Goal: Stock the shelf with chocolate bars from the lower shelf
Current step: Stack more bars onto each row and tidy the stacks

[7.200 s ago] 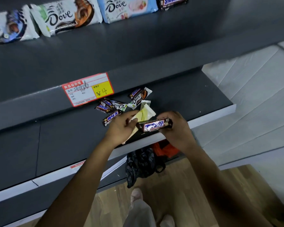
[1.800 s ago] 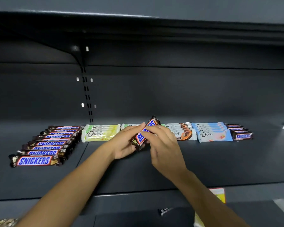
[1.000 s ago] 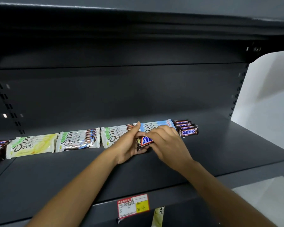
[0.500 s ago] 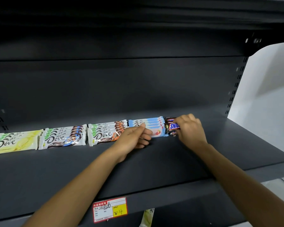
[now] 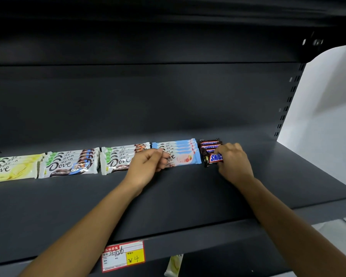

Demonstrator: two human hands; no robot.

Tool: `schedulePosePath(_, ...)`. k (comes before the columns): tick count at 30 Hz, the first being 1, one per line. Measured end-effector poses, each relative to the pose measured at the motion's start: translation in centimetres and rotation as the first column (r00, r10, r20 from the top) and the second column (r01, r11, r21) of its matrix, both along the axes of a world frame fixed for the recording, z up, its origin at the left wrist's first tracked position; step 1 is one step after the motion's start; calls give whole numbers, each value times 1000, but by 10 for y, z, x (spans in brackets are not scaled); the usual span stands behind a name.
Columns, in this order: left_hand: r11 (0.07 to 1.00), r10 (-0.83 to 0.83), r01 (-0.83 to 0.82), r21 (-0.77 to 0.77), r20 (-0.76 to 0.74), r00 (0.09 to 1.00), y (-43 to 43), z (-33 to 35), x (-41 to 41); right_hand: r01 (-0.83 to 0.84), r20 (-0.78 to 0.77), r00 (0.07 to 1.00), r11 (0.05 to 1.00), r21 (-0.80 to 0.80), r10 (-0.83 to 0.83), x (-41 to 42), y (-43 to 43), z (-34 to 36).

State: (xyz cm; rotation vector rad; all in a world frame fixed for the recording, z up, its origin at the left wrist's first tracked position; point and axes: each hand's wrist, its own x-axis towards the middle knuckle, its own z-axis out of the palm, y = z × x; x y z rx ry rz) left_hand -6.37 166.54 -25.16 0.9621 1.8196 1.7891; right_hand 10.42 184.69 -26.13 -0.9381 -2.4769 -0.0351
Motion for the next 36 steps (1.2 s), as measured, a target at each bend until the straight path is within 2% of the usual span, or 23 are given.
schedulePosePath(5,1000,21,-22,-9,-119,993,-4,-3,-2,13,-6,1000,997,-75,-14,2,-3,-1)
schedulePosePath(11,996,2,-28,-82,-303,953,-9,-9,-6,17,-9,1000,999,-37,-18,5,-2,-4)
schedulePosePath(17,985,-1,-87,-150,-506,862,-12,-8,-3,-2,-40,999,998,-60,0,4,-1,-5)
schedulePosePath(25,969,-23,-153,-193,-688,725,-16,-10,-6,-7,-53,999,998,-68,4,4,0,-7)
schedulePosePath(30,965,-18,-179,-191,-731,682,-22,-7,-6,0,-55,998,997,-75,-5,3,-2,-7)
schedulePosePath(33,970,54,-207,-130,-712,700,-25,-1,-6,13,-55,998,996,-86,-18,3,-5,-4)
schedulePosePath(36,971,94,-218,-100,-678,729,-29,10,-3,27,-142,989,997,-76,-38,6,-9,5)
